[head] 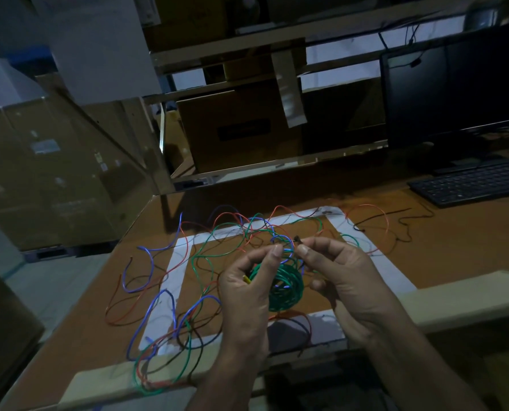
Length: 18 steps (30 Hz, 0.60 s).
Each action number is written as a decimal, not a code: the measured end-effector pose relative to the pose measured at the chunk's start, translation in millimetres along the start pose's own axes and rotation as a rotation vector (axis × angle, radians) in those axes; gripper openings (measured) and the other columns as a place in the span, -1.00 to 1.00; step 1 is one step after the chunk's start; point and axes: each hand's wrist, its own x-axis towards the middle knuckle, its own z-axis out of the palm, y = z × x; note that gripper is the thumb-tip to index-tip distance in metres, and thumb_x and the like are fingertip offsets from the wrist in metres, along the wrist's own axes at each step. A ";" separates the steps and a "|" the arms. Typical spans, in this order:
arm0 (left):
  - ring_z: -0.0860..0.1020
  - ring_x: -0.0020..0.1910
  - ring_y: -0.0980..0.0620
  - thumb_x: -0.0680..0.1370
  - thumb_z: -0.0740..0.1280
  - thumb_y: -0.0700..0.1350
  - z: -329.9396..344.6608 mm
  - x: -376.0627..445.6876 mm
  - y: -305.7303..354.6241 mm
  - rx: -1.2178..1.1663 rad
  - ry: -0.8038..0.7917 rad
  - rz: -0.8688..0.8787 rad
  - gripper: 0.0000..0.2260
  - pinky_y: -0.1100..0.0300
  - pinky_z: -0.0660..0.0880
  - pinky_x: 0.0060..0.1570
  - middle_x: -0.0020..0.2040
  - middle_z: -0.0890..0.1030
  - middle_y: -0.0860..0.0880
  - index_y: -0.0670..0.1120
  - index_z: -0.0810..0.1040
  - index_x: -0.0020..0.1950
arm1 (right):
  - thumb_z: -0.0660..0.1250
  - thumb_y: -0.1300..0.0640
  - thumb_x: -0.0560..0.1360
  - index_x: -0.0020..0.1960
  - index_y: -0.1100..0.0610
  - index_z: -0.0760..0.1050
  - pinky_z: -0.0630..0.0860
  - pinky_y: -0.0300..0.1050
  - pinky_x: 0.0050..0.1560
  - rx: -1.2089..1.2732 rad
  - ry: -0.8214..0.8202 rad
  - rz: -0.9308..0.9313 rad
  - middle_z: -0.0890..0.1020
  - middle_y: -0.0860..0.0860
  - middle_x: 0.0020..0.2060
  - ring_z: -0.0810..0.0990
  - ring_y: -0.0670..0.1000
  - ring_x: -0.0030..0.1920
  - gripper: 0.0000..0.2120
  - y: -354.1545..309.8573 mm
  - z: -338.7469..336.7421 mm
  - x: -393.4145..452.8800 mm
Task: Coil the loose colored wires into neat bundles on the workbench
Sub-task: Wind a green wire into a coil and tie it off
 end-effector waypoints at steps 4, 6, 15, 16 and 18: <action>0.60 -0.21 0.09 0.39 0.51 -0.04 -1.4 0.3 0.4 -0.031 0.010 -0.006 -0.88 0.26 0.55 -0.22 -0.20 0.69 -0.03 -0.07 0.74 -0.17 | 0.48 0.19 0.34 -0.04 0.19 0.62 0.52 -0.32 -0.41 0.024 -0.038 -0.023 0.69 0.01 -0.24 0.61 -0.14 -0.29 -0.80 3.6 3.1 -3.0; 0.61 -0.20 0.07 0.42 0.50 -0.07 -2.2 0.1 -0.6 -0.039 0.005 -0.003 -0.90 0.26 0.56 -0.22 -0.20 0.69 -0.05 -0.09 0.73 -0.17 | 0.47 0.19 0.33 -0.05 0.20 0.62 0.55 -0.32 -0.38 0.017 -0.044 -0.050 0.68 0.00 -0.26 0.62 -0.14 -0.27 -0.80 5.4 4.7 -4.4; 0.61 -0.21 0.07 0.40 0.50 -0.06 -2.3 -1.1 0.3 -0.048 0.013 0.003 -0.94 0.24 0.56 -0.22 -0.22 0.69 -0.01 -0.03 0.74 -0.21 | 0.48 0.17 0.34 -0.03 0.21 0.64 0.57 -0.29 -0.34 -0.030 -0.027 -0.074 0.69 0.07 -0.18 0.63 -0.07 -0.21 -0.78 8.2 4.5 -3.2; 0.61 -0.20 0.07 0.40 0.50 -0.06 -2.0 -1.4 0.3 -0.049 0.011 0.002 -0.94 0.23 0.56 -0.21 -0.22 0.69 -0.01 -0.03 0.74 -0.21 | 0.48 0.18 0.36 -0.03 0.21 0.64 0.57 -0.29 -0.34 -0.036 -0.029 -0.075 0.69 0.08 -0.18 0.63 -0.07 -0.21 -0.80 8.2 4.2 -3.2; 0.60 -0.19 0.06 0.40 0.50 -0.06 -1.8 -2.2 -0.3 -0.052 0.008 0.005 -0.92 0.24 0.56 -0.22 -0.21 0.69 -0.02 -0.04 0.74 -0.20 | 0.47 0.24 0.42 -0.03 0.22 0.64 0.57 -0.29 -0.33 -0.047 -0.031 -0.075 0.68 0.09 -0.18 0.62 -0.07 -0.22 -0.87 8.3 3.9 -3.2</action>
